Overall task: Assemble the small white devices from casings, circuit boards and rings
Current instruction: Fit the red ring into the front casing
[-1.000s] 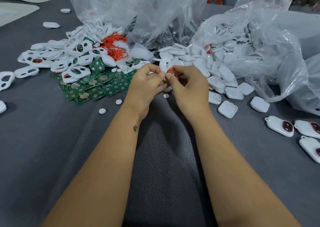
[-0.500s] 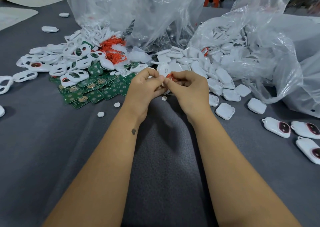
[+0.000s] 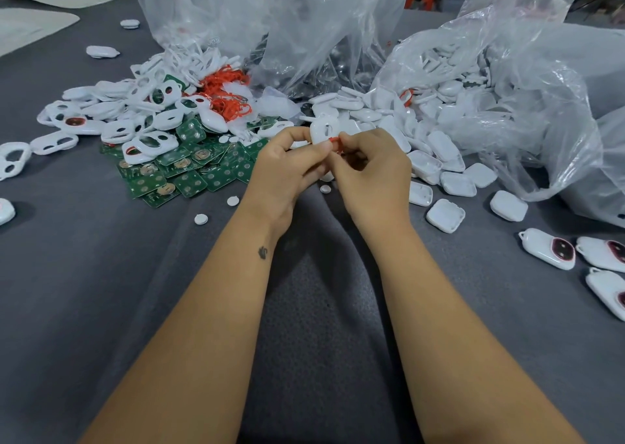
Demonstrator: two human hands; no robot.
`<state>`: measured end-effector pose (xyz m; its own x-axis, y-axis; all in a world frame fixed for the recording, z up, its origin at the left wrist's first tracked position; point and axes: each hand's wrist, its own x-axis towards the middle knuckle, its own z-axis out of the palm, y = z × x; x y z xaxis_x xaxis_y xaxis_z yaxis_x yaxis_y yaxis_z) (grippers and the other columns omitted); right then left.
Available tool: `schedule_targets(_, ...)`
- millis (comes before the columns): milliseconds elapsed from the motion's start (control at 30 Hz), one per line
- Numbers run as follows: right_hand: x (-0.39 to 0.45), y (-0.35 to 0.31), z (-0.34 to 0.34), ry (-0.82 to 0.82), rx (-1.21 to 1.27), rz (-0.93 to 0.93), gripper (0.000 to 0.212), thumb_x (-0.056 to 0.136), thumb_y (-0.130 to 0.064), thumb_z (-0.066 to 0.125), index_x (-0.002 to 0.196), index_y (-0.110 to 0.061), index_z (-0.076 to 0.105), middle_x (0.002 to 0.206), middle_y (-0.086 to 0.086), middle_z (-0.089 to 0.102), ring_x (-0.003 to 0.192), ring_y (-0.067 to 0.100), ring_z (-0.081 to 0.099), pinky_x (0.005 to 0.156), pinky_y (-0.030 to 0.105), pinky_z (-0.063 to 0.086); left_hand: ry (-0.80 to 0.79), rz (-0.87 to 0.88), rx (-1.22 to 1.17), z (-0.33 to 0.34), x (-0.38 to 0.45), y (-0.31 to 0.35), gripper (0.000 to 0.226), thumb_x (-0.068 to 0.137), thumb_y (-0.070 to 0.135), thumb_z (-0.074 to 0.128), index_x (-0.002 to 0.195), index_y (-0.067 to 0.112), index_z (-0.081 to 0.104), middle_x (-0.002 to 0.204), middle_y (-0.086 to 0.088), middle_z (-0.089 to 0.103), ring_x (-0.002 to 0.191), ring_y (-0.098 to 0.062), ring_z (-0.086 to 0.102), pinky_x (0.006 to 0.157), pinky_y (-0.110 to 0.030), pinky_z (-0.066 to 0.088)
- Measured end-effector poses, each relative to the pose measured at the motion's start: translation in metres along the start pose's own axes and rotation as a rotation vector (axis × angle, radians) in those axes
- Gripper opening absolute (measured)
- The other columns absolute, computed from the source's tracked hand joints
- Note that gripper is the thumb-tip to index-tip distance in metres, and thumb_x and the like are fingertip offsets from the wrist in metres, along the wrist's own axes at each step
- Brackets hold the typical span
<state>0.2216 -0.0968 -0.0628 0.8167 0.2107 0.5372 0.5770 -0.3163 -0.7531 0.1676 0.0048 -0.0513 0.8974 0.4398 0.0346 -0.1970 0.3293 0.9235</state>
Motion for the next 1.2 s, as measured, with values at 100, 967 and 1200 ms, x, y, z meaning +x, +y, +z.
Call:
schedule_targets(100, -0.001, -0.004, 0.000, 0.041, 0.015, -0.059, 0.013, 0.078, -0.012, 0.073, 0.091, -0.009, 0.073, 0.082, -0.003, 0.058, 0.069, 0.000, 0.053, 0.070, 0.005, 0.039, -0.024, 0.011, -0.104, 0.000, 0.000, 0.002, 0.013, 0.093, -0.001, 0.056, 0.092, 0.010, 0.062, 0.087, -0.005, 0.075, 0.085, -0.013, 0.071, 0.075, -0.022, 0.055)
schedule_targets(967, 0.007, -0.010, -0.010, -0.054, 0.612, 0.328, 0.021, 0.083, -0.003, 0.073, 0.102, -0.009, 0.066, 0.092, 0.013, 0.066, 0.078, 0.014, 0.059, 0.073, 0.024, 0.051, -0.153, 0.118, 0.042, -0.009, 0.002, 0.001, 0.019, 0.098, 0.005, 0.053, 0.115, 0.013, 0.057, 0.089, 0.002, 0.076, 0.082, -0.008, 0.071, 0.069, -0.015, 0.050)
schedule_targets(1200, 0.007, -0.005, -0.013, -0.171, 0.559, 0.307, 0.008, 0.090, -0.004, 0.065, 0.096, -0.001, 0.066, 0.084, 0.008, 0.071, 0.075, 0.013, 0.066, 0.072, 0.024, 0.051, -0.085, 0.073, 0.091, -0.008, 0.002, -0.001, 0.028, 0.097, 0.006, 0.054, 0.125, 0.004, 0.061, 0.095, -0.002, 0.073, 0.082, -0.008, 0.069, 0.068, -0.016, 0.051)
